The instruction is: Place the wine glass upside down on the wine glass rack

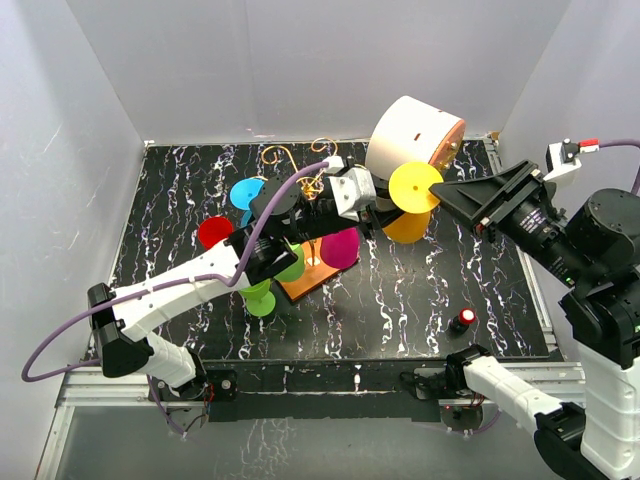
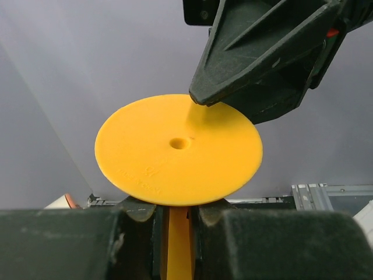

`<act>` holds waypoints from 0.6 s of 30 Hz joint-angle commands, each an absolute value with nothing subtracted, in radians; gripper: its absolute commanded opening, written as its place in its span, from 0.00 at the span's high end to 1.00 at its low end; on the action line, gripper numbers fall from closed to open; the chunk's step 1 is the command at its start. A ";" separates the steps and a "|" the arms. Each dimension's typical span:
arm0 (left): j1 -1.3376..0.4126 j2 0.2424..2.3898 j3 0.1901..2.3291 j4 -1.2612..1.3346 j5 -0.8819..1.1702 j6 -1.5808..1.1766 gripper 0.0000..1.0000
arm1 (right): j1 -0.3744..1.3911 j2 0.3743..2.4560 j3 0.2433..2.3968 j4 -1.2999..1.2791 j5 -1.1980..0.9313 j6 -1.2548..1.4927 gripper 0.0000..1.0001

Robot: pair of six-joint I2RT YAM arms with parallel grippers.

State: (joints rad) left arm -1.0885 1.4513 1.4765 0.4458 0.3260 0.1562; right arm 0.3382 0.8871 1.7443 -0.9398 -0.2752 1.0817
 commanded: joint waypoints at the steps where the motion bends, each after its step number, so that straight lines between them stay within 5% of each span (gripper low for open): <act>1: -1.091 1.420 1.470 0.523 0.367 0.156 1.00 | 0.341 0.870 1.723 -0.905 -0.245 1.123 0.72; 15: -1.091 1.424 1.476 0.465 0.364 0.125 1.00 | 0.341 0.849 1.611 -0.772 -0.293 1.180 0.91; 18: -1.091 1.419 1.469 0.455 0.345 0.120 0.90 | 0.341 0.848 1.594 -0.760 -0.293 1.191 1.00</act>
